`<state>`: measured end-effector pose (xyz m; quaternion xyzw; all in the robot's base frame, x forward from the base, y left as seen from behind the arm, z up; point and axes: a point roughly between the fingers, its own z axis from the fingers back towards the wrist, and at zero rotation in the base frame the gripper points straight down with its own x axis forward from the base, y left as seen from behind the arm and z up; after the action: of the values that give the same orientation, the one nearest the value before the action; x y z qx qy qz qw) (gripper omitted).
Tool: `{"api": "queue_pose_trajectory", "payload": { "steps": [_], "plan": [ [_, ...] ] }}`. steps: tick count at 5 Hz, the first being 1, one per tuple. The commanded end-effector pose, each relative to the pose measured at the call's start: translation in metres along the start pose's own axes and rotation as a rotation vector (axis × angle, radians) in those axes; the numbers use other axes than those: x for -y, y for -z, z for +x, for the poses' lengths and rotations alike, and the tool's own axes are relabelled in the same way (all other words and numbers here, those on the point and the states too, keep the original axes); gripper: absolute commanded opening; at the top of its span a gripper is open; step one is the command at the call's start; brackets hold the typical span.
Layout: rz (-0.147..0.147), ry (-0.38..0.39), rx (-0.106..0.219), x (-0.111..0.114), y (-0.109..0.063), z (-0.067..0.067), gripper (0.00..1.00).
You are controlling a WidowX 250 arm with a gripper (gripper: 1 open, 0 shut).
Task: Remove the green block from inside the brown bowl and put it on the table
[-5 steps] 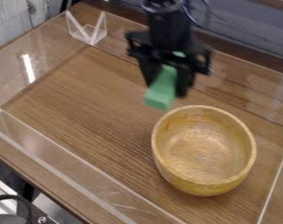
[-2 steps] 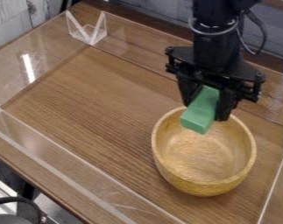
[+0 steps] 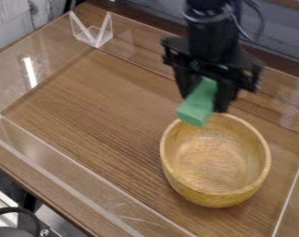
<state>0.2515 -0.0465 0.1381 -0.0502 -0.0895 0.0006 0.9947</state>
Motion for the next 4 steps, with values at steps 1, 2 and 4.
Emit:
{"api": "queue_pose_trajectory", "payload": {
  "steps": [1, 2, 4],
  "plan": [
    [0.007, -0.003, 0.050, -0.047, -0.024, -0.004, 0.00],
    [0.012, -0.005, 0.064, -0.097, -0.030, -0.019, 0.00],
    [0.023, -0.007, 0.094, -0.158, -0.003, -0.034, 0.00]
  ]
}}
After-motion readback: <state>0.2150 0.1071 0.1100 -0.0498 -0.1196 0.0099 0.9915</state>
